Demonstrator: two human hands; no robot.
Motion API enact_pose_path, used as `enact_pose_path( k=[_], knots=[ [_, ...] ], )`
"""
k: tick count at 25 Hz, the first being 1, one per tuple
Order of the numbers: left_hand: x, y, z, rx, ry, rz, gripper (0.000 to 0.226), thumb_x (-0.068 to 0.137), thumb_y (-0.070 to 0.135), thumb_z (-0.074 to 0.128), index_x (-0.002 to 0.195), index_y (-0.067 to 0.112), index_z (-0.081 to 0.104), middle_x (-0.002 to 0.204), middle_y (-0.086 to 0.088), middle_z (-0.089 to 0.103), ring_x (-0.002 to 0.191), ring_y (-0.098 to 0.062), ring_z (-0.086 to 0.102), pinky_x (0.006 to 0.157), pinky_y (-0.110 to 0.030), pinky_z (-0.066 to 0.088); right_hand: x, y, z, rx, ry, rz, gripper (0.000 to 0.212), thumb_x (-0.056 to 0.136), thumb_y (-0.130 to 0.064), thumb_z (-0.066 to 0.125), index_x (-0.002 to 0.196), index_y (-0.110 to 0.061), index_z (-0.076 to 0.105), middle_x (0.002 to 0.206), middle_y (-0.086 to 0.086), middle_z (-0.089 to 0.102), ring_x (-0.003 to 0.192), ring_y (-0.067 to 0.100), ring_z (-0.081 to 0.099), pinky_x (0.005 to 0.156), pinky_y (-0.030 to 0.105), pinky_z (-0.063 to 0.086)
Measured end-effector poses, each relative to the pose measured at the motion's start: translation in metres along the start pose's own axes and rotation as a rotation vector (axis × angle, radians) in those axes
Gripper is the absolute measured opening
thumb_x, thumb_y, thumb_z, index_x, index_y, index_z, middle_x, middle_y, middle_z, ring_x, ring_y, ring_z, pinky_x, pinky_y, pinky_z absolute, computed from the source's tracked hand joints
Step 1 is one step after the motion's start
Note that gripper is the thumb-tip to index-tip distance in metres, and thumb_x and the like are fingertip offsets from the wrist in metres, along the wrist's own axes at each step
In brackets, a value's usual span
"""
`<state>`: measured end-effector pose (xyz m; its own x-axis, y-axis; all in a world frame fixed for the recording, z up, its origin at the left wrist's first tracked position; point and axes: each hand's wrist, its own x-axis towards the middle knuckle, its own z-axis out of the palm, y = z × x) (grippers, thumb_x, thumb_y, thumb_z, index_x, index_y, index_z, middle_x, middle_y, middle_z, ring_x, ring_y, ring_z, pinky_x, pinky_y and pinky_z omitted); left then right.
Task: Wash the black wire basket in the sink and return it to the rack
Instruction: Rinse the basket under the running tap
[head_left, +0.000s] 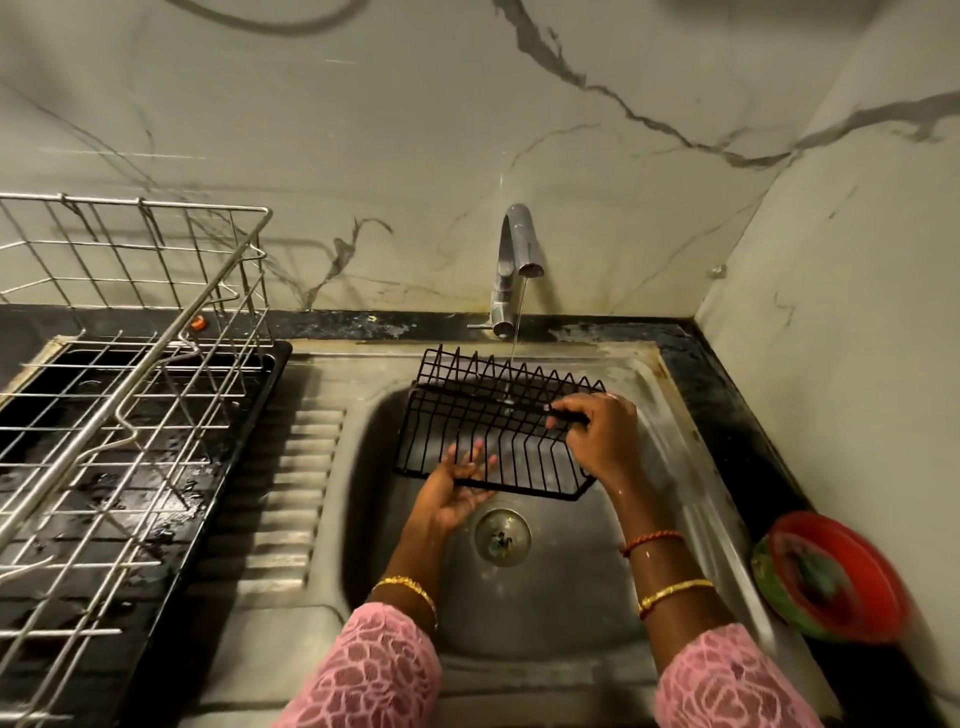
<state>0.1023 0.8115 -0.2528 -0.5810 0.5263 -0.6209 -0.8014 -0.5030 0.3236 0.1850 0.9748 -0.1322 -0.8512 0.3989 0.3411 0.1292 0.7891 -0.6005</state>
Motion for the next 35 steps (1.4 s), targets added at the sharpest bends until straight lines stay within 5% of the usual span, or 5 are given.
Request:
enact_pose_path(
  k=[7,14,27,31,35],
  knots=[
    [0.013,0.004,0.036,0.084,-0.067,0.059,0.02,0.1,0.024,0.04,0.101,0.027,0.06,0.106,-0.001,0.063,0.085,-0.023,0.069,0.083,-0.057,0.044,-0.031,0.018,-0.006,0.042,0.263,-0.117,0.034,0.058,-0.001,0.053,0.082,-0.012,0.073,0.088,0.0,0.069,0.097,0.006,0.049,0.092,0.041,0.039],
    [0.024,0.016,0.071,0.205,-0.11,0.058,0.024,0.102,0.022,0.038,0.114,0.024,0.059,0.109,-0.002,0.065,0.1,-0.025,0.061,0.098,-0.059,0.039,-0.032,0.027,-0.014,0.331,0.43,0.302,0.035,0.074,-0.024,0.056,0.108,-0.018,0.062,0.121,0.007,0.045,0.115,0.017,0.042,0.098,0.031,0.041],
    [0.004,0.016,0.028,0.334,0.019,-0.01,0.019,0.094,0.007,0.049,0.1,0.021,0.059,0.093,-0.005,0.068,0.088,-0.025,0.064,0.076,-0.046,0.051,0.041,0.022,-0.037,0.164,-0.013,0.609,0.051,0.064,-0.046,0.078,0.107,-0.021,0.064,0.115,0.004,0.064,0.095,0.02,0.062,0.079,0.042,0.057],
    [-0.021,0.039,-0.005,0.519,0.286,0.359,0.038,0.084,0.007,0.068,0.117,0.019,0.054,0.11,-0.007,0.065,0.093,-0.02,0.06,0.069,-0.034,0.051,0.055,0.015,-0.038,0.138,-0.053,0.555,0.04,0.067,-0.039,0.078,0.098,-0.015,0.069,0.088,0.005,0.071,0.073,0.018,0.063,0.068,0.032,0.055],
    [-0.051,0.072,0.01,0.799,0.111,0.703,0.051,0.08,0.015,0.074,0.126,0.022,0.054,0.128,-0.007,0.058,0.116,-0.023,0.057,0.098,-0.041,0.048,0.069,0.007,-0.03,0.07,-0.102,0.442,0.045,0.066,-0.04,0.08,0.102,-0.016,0.068,0.107,0.005,0.068,0.092,0.02,0.064,0.078,0.033,0.054]
  ],
)
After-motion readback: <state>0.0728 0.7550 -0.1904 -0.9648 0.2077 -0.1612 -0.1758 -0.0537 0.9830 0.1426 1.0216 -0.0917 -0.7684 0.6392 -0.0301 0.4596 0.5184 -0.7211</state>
